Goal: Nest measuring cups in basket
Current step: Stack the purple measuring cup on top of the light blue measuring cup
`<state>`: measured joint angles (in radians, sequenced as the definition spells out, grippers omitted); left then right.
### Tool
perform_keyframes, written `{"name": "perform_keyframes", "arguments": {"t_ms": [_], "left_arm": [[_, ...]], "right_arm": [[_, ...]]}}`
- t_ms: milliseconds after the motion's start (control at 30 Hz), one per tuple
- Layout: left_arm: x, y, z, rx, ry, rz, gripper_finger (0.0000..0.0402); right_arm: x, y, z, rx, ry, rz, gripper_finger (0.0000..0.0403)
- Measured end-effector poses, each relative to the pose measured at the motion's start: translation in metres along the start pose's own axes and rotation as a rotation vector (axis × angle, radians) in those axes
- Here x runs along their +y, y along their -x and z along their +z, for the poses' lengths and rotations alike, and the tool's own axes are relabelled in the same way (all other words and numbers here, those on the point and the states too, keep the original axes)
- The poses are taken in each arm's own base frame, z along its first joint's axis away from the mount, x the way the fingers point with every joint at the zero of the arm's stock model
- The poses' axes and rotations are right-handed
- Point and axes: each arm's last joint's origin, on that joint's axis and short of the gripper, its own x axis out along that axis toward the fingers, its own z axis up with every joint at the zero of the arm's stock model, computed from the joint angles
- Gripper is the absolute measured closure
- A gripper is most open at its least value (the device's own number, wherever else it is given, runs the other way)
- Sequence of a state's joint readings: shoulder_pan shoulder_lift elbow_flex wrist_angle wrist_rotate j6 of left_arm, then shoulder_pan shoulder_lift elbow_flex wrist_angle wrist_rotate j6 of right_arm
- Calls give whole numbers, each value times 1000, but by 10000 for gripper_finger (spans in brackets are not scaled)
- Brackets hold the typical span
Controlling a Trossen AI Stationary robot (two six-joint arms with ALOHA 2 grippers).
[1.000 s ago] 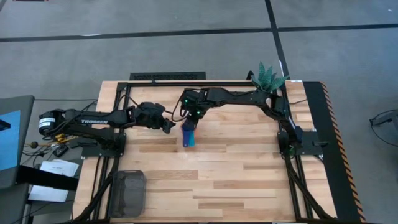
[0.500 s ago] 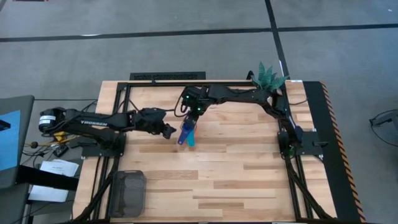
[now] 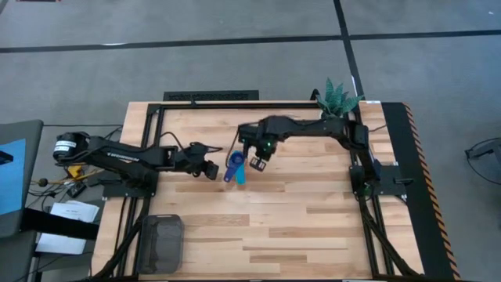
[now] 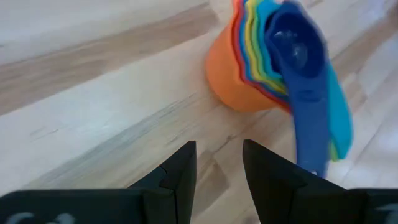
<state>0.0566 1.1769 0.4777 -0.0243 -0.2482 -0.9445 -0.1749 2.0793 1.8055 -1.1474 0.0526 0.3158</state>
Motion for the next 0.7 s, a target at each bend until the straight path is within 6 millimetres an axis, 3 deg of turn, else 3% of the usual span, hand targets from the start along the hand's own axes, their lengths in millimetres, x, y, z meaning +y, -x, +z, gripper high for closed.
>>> {"name": "perform_keyframes", "arguments": {"t_ms": [267,433,700], "left_arm": [[-8,-22,-14,39,40,-45,283],[-16,-29,-16,41,47,-129,283],[-18,-29,-15,40,37,-160,283]], "right_arm": [[24,-38,-20,40,-16,88,348],[36,-38,-12,-71,-2,158,368],[39,-35,4,-206,-5,272,396]]}}
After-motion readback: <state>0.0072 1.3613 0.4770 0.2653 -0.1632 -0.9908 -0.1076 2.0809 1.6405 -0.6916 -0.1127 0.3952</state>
